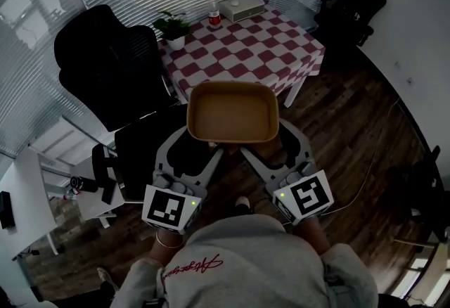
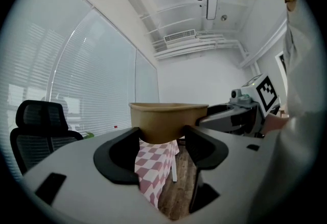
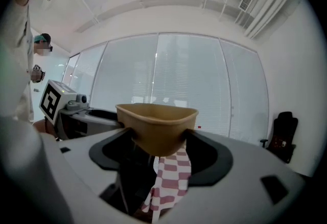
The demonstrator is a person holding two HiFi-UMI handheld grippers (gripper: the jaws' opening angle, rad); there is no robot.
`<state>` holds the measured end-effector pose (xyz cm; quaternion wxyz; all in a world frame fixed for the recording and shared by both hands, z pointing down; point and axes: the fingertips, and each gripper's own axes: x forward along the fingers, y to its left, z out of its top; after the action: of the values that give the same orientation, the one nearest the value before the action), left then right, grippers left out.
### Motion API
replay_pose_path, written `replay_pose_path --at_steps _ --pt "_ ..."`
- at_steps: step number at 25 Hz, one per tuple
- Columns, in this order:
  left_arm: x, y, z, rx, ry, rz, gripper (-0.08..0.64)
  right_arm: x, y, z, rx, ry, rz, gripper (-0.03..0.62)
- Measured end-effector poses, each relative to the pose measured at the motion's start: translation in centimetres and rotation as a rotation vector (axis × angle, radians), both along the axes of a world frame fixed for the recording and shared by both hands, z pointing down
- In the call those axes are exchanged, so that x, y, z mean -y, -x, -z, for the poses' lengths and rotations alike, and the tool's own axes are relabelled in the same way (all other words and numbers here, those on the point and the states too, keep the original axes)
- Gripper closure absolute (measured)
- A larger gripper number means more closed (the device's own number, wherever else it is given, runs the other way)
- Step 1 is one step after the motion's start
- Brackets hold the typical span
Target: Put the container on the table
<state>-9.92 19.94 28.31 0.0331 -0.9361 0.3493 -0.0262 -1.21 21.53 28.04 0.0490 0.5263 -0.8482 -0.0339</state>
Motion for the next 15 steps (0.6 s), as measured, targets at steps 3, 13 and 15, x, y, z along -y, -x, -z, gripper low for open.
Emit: replay_pose_path --at_steps 3,13,15 --pt "1.2 -0.9 0.1 -0.004 -0.005 0.007 0.275 1.2 -0.9 0.2 -0.004 -0.005 0.009 0.256" --pt "4.3 -4.5 -0.3 -0.011 -0.004 0.021 0.275 4.5 -4.6 -0.2 -0.008 -0.005 0.021 0.256" --pt "4.6 -5.2 -0.4 -0.015 -0.004 0.025 0.275 4.8 -5.3 -0.3 -0.009 -0.007 0.025 0.256"
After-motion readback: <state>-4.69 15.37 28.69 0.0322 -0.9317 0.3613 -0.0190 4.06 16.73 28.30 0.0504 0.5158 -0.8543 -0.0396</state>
